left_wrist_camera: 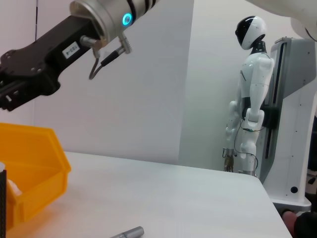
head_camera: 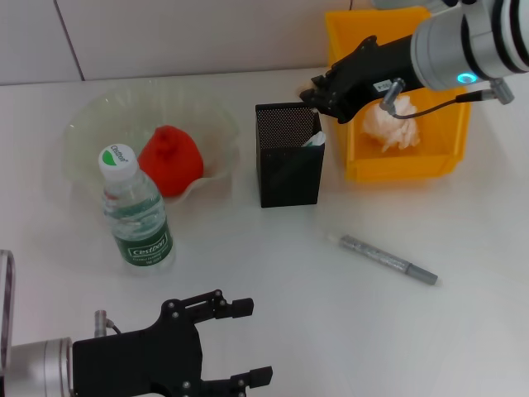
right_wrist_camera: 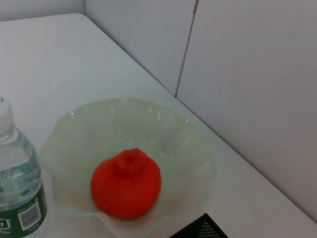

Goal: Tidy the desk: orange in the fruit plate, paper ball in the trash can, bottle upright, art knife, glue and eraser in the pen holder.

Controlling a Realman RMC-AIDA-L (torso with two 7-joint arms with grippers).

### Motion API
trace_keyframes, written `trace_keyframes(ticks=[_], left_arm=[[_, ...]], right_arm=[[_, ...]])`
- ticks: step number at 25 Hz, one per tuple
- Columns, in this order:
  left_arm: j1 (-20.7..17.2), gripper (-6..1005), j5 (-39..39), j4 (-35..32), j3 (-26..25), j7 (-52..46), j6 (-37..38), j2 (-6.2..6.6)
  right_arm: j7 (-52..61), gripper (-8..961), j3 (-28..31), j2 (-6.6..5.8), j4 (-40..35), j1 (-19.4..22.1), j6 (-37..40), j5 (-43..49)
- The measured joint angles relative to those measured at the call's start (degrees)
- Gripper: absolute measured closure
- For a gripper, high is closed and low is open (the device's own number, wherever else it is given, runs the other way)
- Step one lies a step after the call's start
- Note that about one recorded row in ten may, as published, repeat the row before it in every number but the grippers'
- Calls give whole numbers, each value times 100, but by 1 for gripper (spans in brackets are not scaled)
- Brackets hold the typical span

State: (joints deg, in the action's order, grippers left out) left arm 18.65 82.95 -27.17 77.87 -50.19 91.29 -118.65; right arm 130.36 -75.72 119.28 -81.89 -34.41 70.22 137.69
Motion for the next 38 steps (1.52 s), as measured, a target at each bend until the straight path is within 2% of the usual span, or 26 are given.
trace_keyframes(ticks=[6,13,19,21,22,25,28,32,35,37,38], left_arm=[[11,213,-9,15,0,0,4,0],[5,213,-21,30,-4,0,4,0],[0,213,-5,31,-9,0,3,0],[-7,213,-3,30,-11,0,3,0],[-11,213,-3,25,-13,0,2,0],[-19,213,1,16,-9,0,2,1],[-17,213,10,7,-1,-12,2,7],[-10,213,12,4,0,3,3,9],[0,213,11,8,5,12,3,9],[9,213,12,11,9,15,3,9],[9,213,12,10,10,15,2,9]], right_arm=[[-67,802,-91,-2,632,-271,-287,-30],[-31,790,-233,1,543,-231,-255,-9],[316,582,-216,2,274,-186,5,41],[751,523,-188,-1,-218,-15,359,74],[751,493,-188,-1,-218,-15,359,74],[1230,404,-152,-18,-966,204,948,192],[1857,304,-95,-28,-1541,190,1953,630],[2251,139,-174,-10,-1310,12,2752,1064],[2284,138,-247,-6,-769,-81,2781,1091],[2210,138,-272,-15,-157,-239,2701,1124],[2210,139,-272,-15,-157,-239,2701,1124]])
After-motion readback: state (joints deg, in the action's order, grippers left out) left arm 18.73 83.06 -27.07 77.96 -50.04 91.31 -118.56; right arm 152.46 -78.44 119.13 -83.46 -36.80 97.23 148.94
